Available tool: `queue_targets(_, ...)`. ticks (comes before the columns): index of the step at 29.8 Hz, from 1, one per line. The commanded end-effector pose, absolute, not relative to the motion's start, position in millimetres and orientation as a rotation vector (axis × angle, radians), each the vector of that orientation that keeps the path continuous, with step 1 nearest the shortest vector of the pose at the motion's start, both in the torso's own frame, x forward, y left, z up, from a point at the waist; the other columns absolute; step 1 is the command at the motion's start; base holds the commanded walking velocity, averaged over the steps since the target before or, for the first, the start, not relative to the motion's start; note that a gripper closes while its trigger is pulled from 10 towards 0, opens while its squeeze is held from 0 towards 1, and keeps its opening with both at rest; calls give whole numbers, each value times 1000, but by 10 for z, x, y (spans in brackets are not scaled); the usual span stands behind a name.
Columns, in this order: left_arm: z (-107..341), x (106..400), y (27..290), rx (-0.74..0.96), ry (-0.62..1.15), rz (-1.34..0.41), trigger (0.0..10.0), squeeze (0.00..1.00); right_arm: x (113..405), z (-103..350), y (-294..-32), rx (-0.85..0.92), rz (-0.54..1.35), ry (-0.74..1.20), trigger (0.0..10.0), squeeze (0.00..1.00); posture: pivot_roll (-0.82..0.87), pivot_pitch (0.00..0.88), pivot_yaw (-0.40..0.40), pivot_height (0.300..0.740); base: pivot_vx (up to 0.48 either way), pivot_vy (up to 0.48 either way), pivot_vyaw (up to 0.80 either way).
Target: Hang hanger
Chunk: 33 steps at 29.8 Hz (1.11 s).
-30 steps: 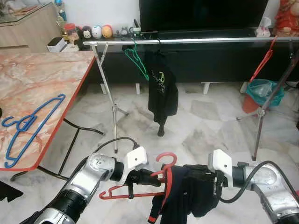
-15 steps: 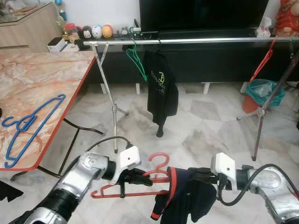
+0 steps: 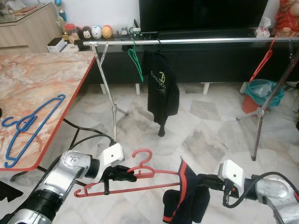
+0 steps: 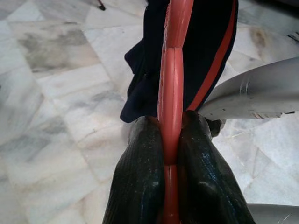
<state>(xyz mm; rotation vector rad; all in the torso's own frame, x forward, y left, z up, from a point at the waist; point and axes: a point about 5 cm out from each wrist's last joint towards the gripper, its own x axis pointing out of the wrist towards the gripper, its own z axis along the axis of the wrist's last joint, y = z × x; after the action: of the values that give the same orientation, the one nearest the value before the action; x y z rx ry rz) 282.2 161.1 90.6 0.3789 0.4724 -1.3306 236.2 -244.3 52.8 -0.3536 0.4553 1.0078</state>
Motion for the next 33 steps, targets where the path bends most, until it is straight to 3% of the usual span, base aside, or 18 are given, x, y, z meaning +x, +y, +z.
queue_targets(1,962,2865,1795,383,464,-1257,10000,0,2326,473,-2550,-365,945,477,0,0,-57,0,38,740,0,0,0)
queue_targets(5,974,2880,1856,382,466,-1230,10000,0,2321,417,-2593,-375,886,480,0,0,-54,0,36,740,0,0,0)
queue_targets(10,985,2878,2029,365,485,-1177,10000,0,2387,296,-2751,-371,594,448,0,0,-49,0,40,740,0,0,0)
queue_targets(17,836,2871,1940,339,493,-1131,10000,0,2373,118,-2857,-346,344,495,0,0,-48,0,42,740,0,0,0)
queue_targets(20,703,2945,1873,356,468,-1002,10000,0,2317,-12,-2822,-299,273,530,0,0,-46,0,43,740,0,0,0)
queue_targets(24,330,3003,1811,348,501,-663,10000,0,2169,-317,-2647,-124,61,610,0,0,-46,14,57,740,0,0,0)
queue_targets(28,104,2890,1825,324,586,-578,10000,0,2047,-487,-2500,-54,-21,676,0,0,-52,23,63,740,0,0,0)
queue_targets(29,27,2847,1867,300,624,-517,10000,0,1993,-546,-2450,-26,-51,701,2275,0,-49,30,67,740,0,0,0)
queue_targets(30,-88,2767,1941,288,681,-435,10000,0,1914,-625,-2382,4,-96,735,3098,0,-48,31,70,740,0,0,0)
queue_targets(31,-88,2767,1941,288,681,-435,10000,0,1914,-625,-2382,4,-96,735,3098,0,-48,31,70,740,0,0,0)
queue_targets(32,-192,2668,2027,292,734,-372,10000,0,1841,-683,-2341,27,-137,761,9608,0,-51,26,73,740,0,0,0)
queue_targets(33,-235,2622,2064,289,757,-344,10000,0,1810,-704,-2329,38,-157,771,9608,0,-51,26,73,740,0,0,0)
